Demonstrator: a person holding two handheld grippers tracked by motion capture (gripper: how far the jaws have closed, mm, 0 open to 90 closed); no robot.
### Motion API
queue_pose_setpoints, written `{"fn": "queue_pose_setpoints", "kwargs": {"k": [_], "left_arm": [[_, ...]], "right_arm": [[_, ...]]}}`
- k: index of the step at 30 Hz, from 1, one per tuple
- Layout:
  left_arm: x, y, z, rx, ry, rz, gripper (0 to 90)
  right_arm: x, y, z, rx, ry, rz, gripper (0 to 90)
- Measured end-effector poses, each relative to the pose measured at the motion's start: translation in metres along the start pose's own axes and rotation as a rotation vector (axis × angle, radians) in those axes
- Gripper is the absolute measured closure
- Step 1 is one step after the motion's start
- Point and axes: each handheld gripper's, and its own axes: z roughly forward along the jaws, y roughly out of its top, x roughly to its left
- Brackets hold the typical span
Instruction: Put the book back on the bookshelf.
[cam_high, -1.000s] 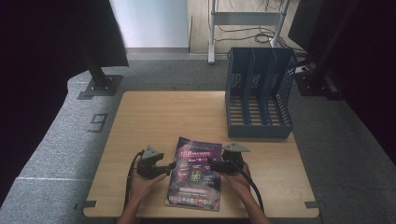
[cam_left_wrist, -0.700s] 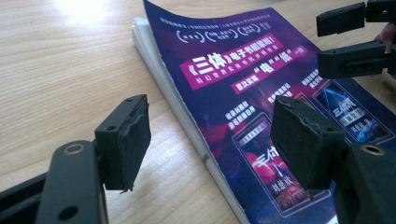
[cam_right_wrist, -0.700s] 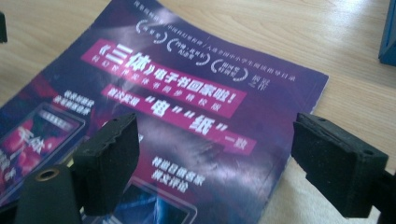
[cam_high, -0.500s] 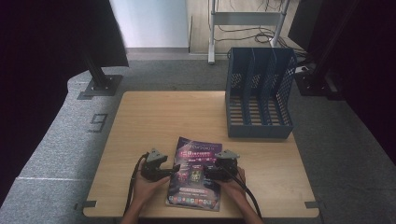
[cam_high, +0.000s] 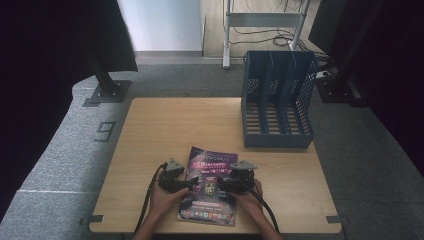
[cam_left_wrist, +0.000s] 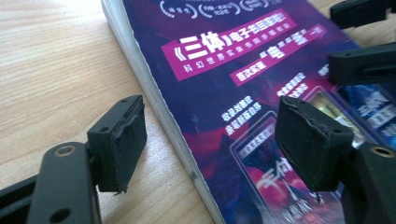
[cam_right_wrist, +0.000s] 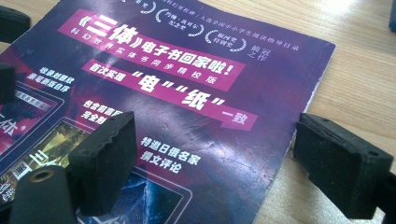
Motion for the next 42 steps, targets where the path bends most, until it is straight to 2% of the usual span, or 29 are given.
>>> {"fn": "queue_pose_setpoints", "kwargs": {"k": [6, 16, 20, 22, 27, 35, 38, 42], "left_arm": [[-0.003, 0.001, 0.005, 0.012, -0.019, -0.010, 24.7], [-0.001, 0.000, 0.006, 0.020, 0.006, -0.011, 24.0], [-0.002, 0.000, 0.006, 0.011, -0.028, -0.026, 24.4], [-0.005, 0.000, 0.007, 0.010, -0.005, -0.017, 23.5], [-0.004, -0.001, 0.005, 0.013, -0.004, -0.030, 27.3], [-0.004, 0.000, 0.000, -0.015, -0.040, -0.066, 29.7], [-0.010, 0.004, -0.007, -0.033, -0.056, -0.044, 29.7], [-0.014, 0.009, -0.015, -0.071, -0.108, -0.040, 30.6]], "right_arm": [[-0.001, 0.000, 0.001, 0.002, 0.005, -0.007, 13.4], [0.000, 0.000, 0.001, 0.002, 0.004, -0.008, 13.4], [0.000, 0.000, 0.001, 0.003, 0.004, -0.008, 13.3], [0.000, 0.000, 0.001, 0.003, 0.004, -0.008, 13.3], [0.000, 0.000, 0.001, 0.004, 0.004, -0.008, 13.2], [-0.001, 0.001, 0.001, 0.004, -0.002, -0.003, 12.9], [-0.001, 0.001, 0.001, 0.004, -0.004, -0.002, 12.8], [-0.001, 0.001, 0.001, 0.005, -0.004, -0.002, 12.9]]}}
